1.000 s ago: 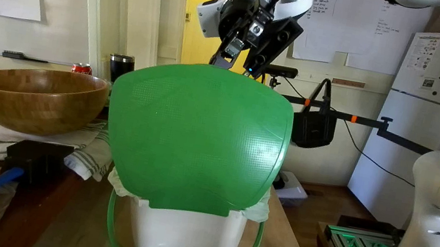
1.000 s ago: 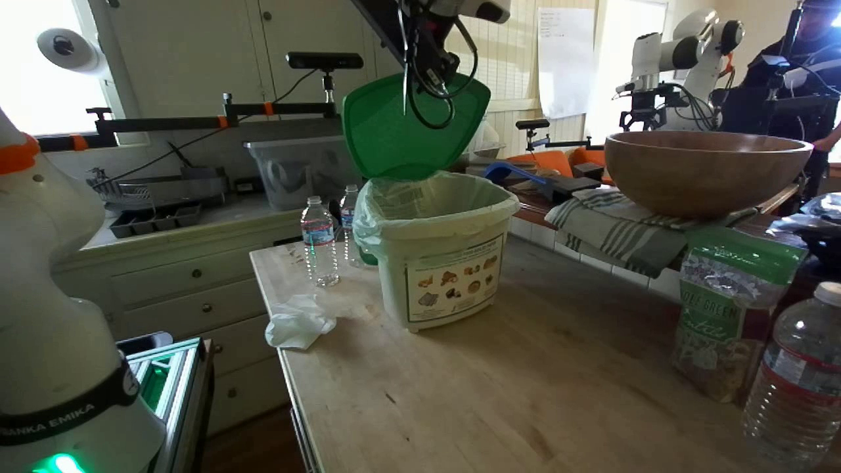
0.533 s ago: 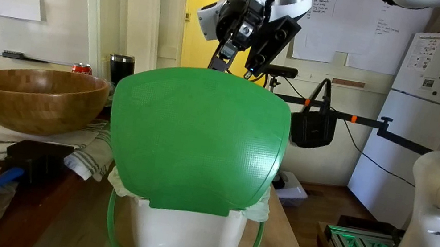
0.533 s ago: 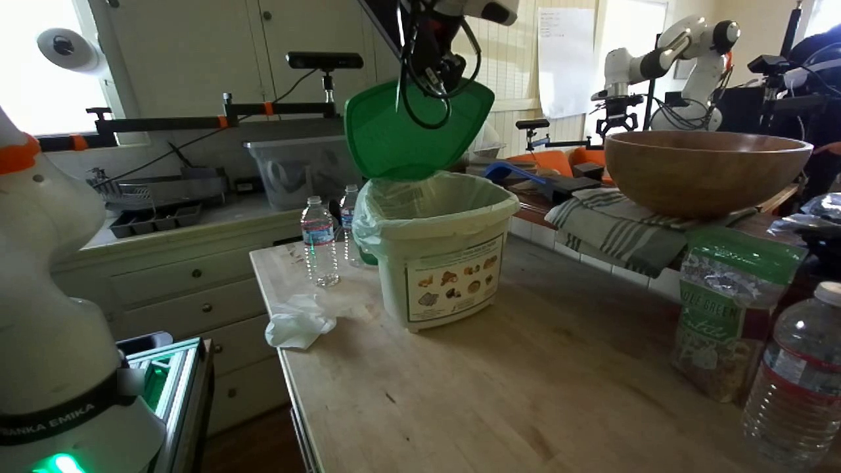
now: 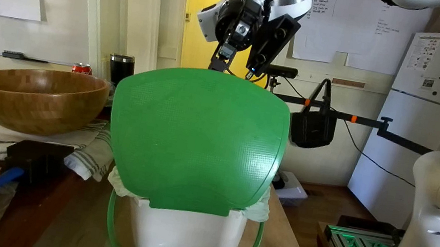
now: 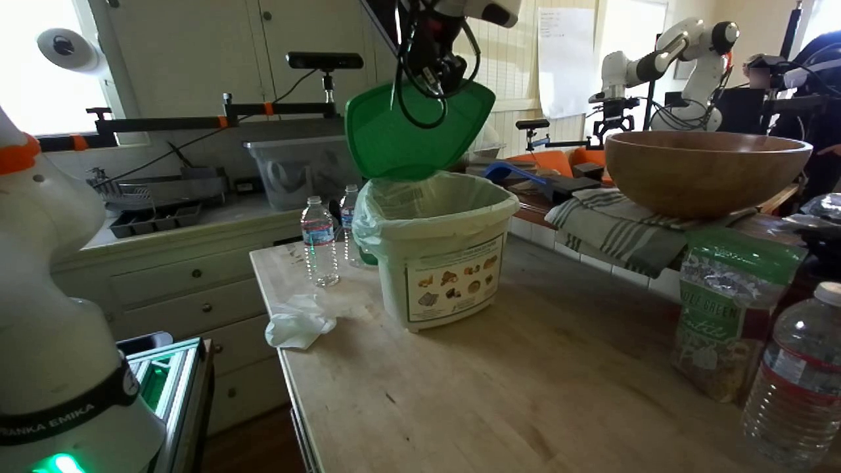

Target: Open the bin.

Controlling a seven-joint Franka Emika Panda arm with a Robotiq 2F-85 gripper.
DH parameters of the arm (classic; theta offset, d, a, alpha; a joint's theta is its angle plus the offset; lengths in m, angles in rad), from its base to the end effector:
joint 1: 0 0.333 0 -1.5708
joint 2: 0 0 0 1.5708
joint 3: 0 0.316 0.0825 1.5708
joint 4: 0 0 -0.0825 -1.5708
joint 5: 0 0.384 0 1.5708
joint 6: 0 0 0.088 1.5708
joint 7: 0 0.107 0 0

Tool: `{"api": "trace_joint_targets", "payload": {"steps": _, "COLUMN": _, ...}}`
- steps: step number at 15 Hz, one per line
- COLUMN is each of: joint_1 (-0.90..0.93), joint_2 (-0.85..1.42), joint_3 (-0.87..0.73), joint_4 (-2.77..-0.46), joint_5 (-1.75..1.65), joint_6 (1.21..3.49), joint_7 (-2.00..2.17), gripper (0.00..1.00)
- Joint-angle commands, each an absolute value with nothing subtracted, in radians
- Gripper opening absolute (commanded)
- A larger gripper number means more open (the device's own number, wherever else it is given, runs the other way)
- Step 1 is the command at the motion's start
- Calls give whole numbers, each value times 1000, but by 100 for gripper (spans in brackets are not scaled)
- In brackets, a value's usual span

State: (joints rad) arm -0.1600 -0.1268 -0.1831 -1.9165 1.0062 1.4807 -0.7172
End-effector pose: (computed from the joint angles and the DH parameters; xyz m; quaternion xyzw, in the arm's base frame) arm 0.4997 -0.0810 0.5784 -0.8504 -0.1311 -0.1305 0.4925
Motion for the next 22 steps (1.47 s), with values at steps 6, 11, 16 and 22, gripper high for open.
{"api": "trace_joint_targets", "payload": {"steps": 6, "joint_1": -122, "joint_2": -107, "joint_3": -154, "joint_4": -1919, "joint_5": 1017, "joint_6": 1424, "joint_7": -818, "gripper": 100}}
{"api": "trace_joint_targets", "payload": {"steps": 11, "joint_1": -105, "joint_2": -94, "joint_3": -137, "joint_4": -1914, "joint_5": 1015, "joint_6": 1397, "joint_7": -920, "gripper": 100}}
{"api": "trace_joint_targets", "payload": {"steps": 16, "joint_1": -107, "joint_2": -105, "joint_3": -137, "joint_4": -1916, "joint_5": 1019, "joint_6": 1375, "joint_7": -993, "gripper": 100}}
{"api": "trace_joint_targets", "payload": {"steps": 22, "joint_1": -105, "joint_2": -121, "joint_3": -137, "joint_4": -1919, "joint_5": 1021, "joint_6": 1338, "joint_7": -1065, "gripper": 100}}
